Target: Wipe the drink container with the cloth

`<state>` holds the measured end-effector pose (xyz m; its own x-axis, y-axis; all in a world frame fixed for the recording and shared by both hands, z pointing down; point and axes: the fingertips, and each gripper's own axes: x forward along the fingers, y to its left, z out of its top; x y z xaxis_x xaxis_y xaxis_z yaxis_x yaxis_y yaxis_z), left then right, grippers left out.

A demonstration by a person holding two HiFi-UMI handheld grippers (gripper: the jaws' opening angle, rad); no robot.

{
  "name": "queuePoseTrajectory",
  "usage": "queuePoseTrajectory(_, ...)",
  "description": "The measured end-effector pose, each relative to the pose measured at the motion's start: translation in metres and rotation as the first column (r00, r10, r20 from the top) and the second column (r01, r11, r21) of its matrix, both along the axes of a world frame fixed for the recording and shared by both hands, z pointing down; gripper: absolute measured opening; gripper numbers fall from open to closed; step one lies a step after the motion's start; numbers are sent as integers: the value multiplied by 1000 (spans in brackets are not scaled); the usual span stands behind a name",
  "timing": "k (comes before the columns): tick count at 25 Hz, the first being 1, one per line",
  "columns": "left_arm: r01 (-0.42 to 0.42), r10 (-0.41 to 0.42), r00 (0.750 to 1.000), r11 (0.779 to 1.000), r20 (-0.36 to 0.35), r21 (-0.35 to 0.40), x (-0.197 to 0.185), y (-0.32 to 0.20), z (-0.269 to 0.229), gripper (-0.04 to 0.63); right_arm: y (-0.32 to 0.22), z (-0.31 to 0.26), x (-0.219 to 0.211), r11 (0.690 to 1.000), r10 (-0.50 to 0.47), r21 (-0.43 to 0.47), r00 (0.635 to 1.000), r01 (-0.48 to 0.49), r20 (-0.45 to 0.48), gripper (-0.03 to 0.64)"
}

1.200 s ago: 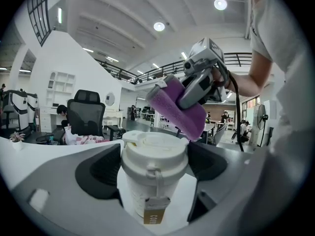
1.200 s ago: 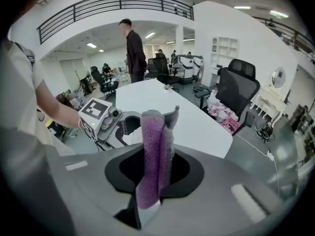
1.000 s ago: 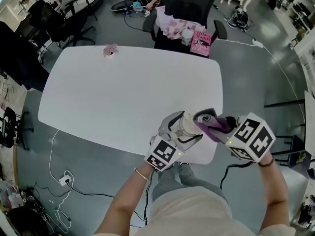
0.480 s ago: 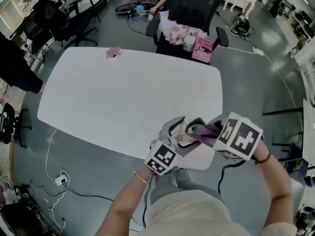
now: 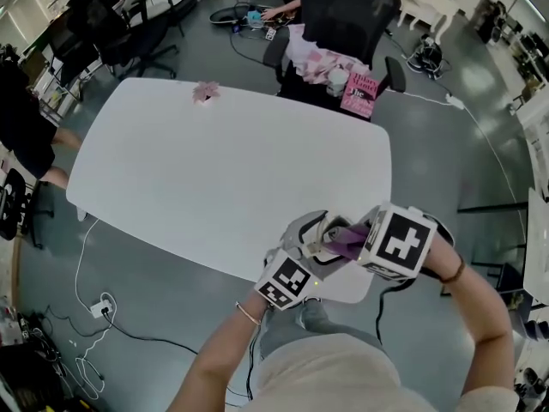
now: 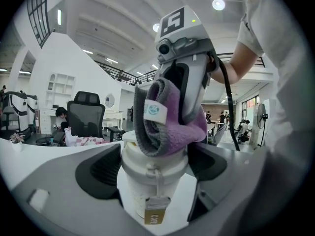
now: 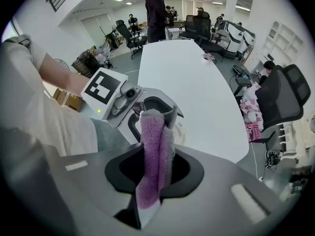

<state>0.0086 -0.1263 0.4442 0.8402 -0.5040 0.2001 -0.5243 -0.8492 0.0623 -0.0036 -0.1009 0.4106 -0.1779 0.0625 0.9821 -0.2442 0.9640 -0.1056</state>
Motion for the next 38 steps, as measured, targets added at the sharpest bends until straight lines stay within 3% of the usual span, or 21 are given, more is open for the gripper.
queuePoseTrajectory(11,-3,3,1000,1000,-1,7,0,0,-1,423,-11,4,0,998,-14,-57,997,10,-75,64)
queuePoseTrajectory(19,-3,3,1000,1000,4,6,-1,0,2,423,-33,6,1,999,32,-29,996,-34,-80,64)
queuePoseTrajectory(32,-5,5,1000,1000,16,5,-2,1,3,423,-65,-6,18,985,139,114,987,-129,-78,64)
queuePoseTrajectory(38,-7,7,1000,1000,23,8,-2,1,5,423,-69,-20,27,972,186,149,982,-180,-27,64)
